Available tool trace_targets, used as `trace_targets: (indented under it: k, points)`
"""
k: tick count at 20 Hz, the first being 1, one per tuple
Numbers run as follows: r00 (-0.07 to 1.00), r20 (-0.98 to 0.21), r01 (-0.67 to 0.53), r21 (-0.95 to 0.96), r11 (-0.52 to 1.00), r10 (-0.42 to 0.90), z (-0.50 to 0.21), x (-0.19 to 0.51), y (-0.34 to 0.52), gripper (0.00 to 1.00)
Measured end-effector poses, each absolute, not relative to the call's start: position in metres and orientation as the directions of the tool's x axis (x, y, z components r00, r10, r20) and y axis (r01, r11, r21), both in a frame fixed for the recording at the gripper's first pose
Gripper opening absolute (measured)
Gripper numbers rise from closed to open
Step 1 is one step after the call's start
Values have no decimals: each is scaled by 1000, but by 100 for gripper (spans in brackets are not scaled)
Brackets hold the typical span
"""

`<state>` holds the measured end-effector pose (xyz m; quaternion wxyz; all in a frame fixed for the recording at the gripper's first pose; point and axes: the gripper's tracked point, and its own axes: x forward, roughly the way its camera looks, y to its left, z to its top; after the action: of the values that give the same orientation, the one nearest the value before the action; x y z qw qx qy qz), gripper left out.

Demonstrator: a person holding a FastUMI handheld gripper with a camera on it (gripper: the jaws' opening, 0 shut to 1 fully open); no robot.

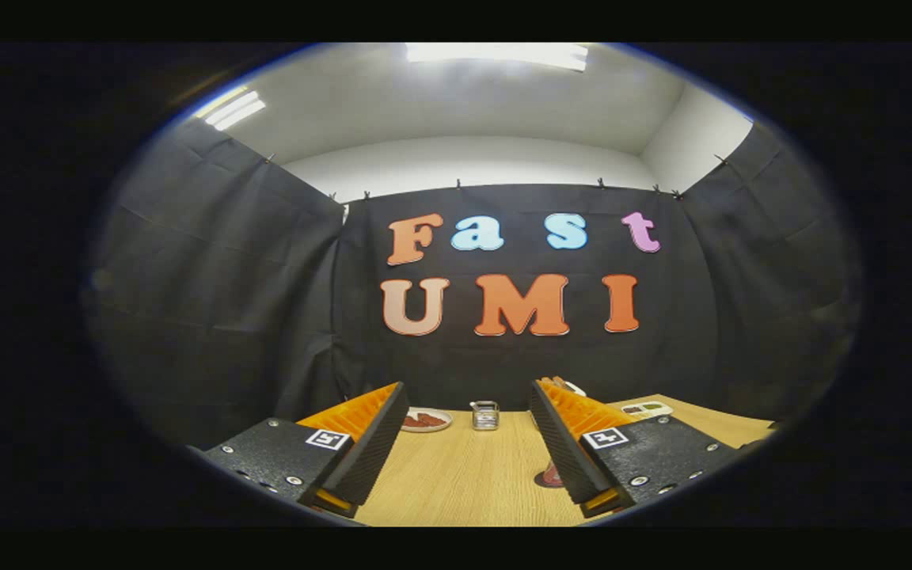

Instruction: Take the bottle from table, then pour the juice into the cup, finally place the bottle on the coaster

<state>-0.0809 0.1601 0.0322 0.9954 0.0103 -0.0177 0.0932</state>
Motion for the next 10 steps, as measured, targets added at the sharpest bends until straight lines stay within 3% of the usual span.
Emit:
trace_targets:
  k: [10]
  points:
    - [981, 39, -191, -25, 981, 192, 48, -77, 164, 91]
